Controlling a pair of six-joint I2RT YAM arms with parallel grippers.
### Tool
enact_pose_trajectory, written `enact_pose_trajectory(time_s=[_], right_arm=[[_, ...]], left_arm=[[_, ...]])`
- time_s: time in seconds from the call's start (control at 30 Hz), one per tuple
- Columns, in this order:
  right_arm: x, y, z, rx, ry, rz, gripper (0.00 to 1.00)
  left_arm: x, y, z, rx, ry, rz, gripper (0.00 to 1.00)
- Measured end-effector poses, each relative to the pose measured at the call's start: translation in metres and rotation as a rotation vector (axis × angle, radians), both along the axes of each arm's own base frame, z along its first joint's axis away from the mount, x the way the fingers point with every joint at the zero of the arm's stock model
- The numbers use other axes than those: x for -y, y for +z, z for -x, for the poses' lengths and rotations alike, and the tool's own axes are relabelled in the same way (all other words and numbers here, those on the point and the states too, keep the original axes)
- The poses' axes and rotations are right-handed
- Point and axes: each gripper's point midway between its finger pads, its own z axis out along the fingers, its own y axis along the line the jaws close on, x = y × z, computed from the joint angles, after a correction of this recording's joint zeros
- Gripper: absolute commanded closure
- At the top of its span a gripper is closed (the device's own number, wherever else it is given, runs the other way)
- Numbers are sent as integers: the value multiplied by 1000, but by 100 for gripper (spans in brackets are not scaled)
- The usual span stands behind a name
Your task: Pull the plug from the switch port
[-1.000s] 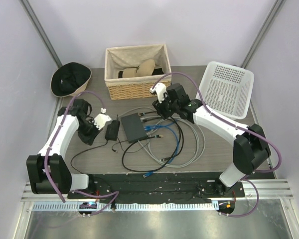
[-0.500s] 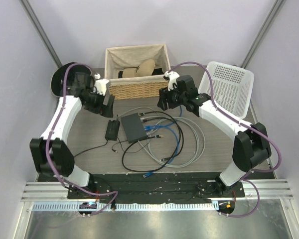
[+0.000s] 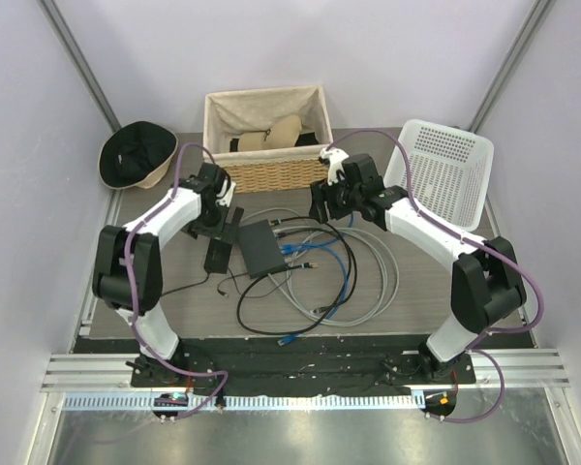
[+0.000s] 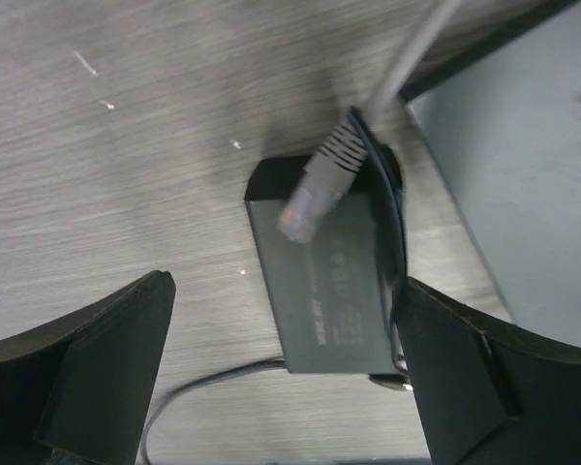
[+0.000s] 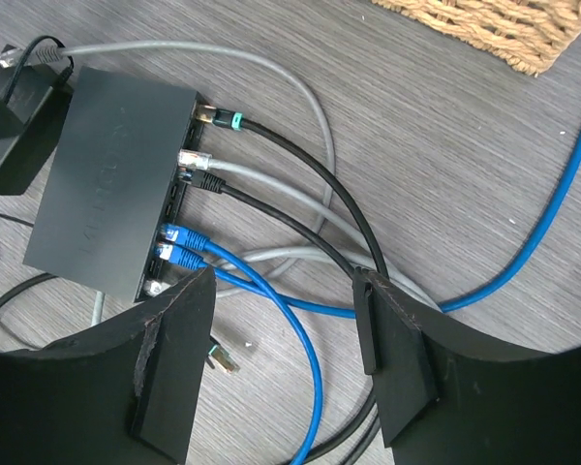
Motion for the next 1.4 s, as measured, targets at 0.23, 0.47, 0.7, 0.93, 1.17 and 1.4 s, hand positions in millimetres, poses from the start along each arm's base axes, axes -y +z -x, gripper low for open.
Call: enact_pose_trajectory(time_s=[0.23,0.47,0.7,0.93,1.17,1.4], right_arm=[[-6,-3,-5,-2,22,-2,34],[-40,-13,-5,26,172,33,34],[-62,-28,10,11,259,55,33],[-58,-28,6,12,254,61,33],[-58,-28,6,11,253,61,32],[-58,-29,6,15,257,65,32]], left_arm=[[1,-13,2,-71,5,35,42],[-12,-18,5,-105,57,197,30],[-3,-25,18,-148,43,344,30],[2,-23,19,-102,-30,352,27],[12,-22,30,-108,-82,397,23],[27,-23,38,-145,-75,483,23]])
